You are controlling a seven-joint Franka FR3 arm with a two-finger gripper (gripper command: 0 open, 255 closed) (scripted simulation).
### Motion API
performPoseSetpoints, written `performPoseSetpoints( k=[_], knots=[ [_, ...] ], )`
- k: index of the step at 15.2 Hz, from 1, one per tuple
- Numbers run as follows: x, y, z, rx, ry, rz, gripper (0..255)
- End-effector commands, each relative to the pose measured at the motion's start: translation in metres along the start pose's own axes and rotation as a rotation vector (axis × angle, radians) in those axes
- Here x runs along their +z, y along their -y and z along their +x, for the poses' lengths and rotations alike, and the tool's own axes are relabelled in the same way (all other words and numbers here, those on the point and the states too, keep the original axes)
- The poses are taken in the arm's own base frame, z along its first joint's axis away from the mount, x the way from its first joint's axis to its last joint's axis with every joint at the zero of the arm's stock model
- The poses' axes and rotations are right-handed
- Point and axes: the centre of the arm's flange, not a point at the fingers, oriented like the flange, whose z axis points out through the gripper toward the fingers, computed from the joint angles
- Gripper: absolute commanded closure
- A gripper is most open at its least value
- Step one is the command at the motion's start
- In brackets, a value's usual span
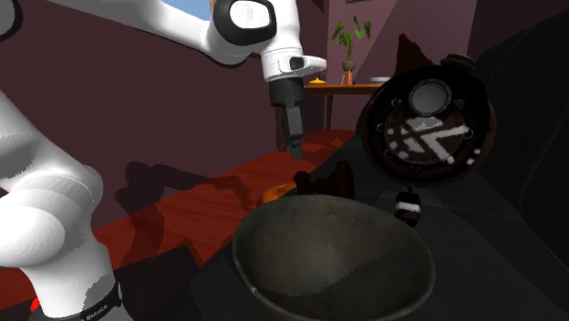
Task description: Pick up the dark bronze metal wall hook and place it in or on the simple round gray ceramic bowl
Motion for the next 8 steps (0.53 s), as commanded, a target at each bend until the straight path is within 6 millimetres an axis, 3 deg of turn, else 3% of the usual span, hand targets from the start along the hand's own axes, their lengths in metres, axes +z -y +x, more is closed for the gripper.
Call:
performPoseSetpoints(
  k=[1,4,8],
  knots=[
    [0.015,-0.008,0.019,0.074,0.001,-0.011,0],
    [0.031,-0.021,0.042,0.158,0.002,-0.024,0],
    [0.052,-0.021,0.041,0.158,0.002,-0.024,0]
  ],
)
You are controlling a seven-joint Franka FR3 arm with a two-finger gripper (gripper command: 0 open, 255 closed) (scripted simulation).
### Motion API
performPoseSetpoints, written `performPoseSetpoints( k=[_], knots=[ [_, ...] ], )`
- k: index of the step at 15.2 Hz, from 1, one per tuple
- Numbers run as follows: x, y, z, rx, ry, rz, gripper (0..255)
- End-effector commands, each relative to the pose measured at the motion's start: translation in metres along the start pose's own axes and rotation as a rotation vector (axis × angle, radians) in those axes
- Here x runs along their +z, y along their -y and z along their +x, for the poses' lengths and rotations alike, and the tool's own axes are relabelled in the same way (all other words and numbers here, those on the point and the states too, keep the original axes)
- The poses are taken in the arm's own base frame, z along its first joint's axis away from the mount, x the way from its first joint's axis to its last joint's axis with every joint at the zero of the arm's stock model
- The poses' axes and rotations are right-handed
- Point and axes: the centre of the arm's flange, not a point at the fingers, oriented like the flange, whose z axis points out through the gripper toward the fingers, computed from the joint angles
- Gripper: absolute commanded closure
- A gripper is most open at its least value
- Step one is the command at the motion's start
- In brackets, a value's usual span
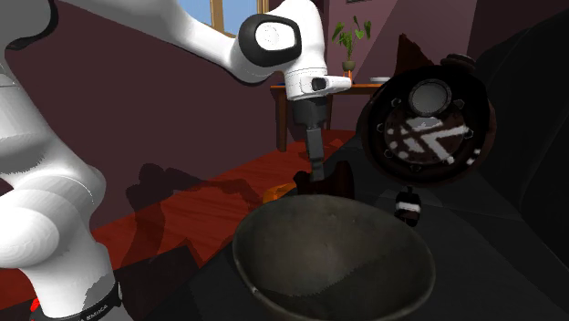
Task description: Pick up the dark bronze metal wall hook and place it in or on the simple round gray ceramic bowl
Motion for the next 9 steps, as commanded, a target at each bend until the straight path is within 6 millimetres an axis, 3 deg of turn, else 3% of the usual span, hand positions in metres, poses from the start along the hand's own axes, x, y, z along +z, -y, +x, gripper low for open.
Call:
performPoseSetpoints(
  k=[1,3,9],
  knots=[
    [0.01,0.001,0.001,0.002,0.0,0.0,0],
    [0.024,0.001,0.001,0.002,0.0,0.0,0],
    [0.024,0.001,0.001,0.002,0.0,0.0,0]
  ],
)
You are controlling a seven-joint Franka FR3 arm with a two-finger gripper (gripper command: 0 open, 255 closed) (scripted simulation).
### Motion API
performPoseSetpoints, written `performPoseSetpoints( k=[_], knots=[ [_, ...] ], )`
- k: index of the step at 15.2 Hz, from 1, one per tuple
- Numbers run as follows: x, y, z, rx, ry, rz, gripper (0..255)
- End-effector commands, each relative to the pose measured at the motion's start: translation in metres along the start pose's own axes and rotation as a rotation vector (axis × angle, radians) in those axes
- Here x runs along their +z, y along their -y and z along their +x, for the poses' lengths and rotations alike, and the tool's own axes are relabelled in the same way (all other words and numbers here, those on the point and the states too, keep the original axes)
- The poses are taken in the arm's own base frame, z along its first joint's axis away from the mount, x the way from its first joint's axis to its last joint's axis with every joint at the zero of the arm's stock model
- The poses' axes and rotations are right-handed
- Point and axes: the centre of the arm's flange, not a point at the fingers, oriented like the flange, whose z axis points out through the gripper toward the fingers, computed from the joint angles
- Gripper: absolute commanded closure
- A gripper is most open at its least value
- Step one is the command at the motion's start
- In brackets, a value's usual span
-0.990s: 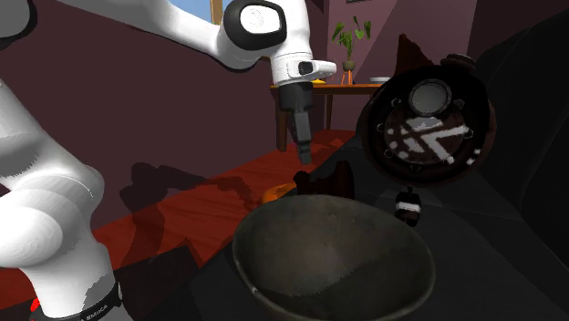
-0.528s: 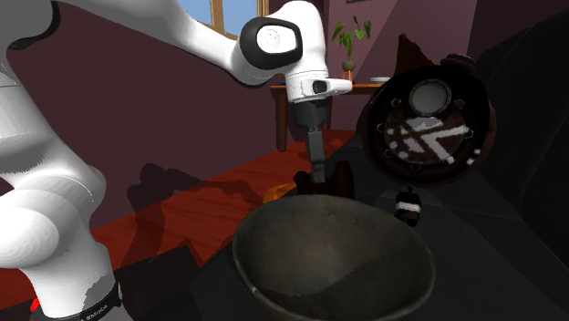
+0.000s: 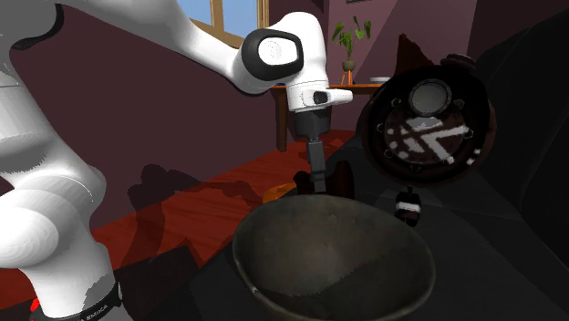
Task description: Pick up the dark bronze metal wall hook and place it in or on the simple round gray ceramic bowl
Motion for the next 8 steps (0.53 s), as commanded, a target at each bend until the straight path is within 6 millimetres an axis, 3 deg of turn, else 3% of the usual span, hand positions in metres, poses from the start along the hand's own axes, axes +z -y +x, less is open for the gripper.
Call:
performPoseSetpoints(
  k=[1,2,3,8],
  knots=[
    [0.0001,0.0001,0.0,0.0,0.0,0.0,0],
    [0.0,0.0,0.0,0.0,0.0,0.0,0],
    [0.0,0.0,0.0,0.0,0.0,0.0,255],
    [0.0,0.0,0.0,0.0,0.0,0.0,255]
  ],
)
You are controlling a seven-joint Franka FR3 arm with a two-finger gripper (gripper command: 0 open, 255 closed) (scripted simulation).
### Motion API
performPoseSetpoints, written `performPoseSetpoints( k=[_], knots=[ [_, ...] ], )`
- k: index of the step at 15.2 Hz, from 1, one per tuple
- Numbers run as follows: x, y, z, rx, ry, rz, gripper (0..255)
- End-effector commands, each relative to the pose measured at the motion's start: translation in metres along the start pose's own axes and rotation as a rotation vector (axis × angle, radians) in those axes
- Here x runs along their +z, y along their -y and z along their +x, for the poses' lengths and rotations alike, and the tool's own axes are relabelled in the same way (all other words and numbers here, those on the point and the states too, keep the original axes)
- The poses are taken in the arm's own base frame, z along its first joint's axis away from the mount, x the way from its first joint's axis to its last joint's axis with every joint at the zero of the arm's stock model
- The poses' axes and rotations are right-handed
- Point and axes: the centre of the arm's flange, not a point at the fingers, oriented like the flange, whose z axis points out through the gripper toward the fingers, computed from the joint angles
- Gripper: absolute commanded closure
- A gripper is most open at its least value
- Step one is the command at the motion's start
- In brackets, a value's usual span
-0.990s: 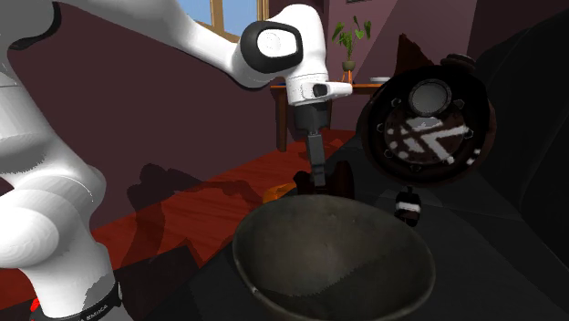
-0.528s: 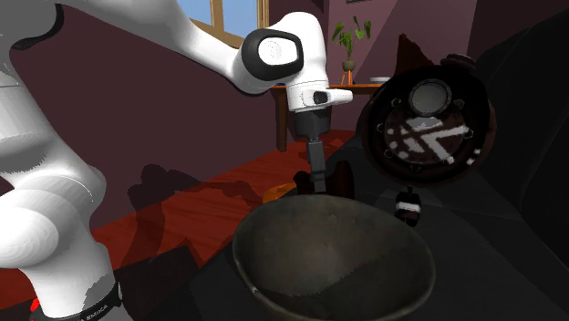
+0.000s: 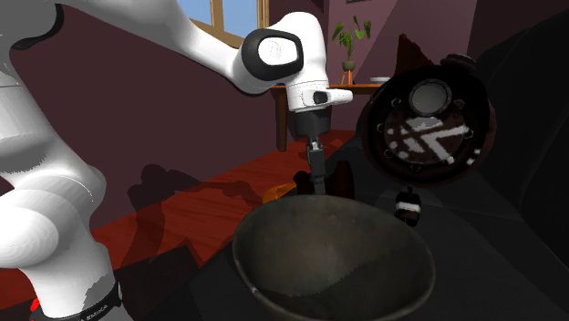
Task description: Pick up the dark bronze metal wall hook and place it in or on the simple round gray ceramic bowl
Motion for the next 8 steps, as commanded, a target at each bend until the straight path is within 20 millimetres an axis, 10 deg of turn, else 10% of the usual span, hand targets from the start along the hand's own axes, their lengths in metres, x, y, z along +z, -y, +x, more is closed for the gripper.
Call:
performPoseSetpoints(
  k=[1,8],
  knots=[
    [0.0,0.0,0.0,0.0,0.0,0.0,255],
    [-0.021,-0.003,0.003,0.0,0.0,0.0,255]
  ],
)
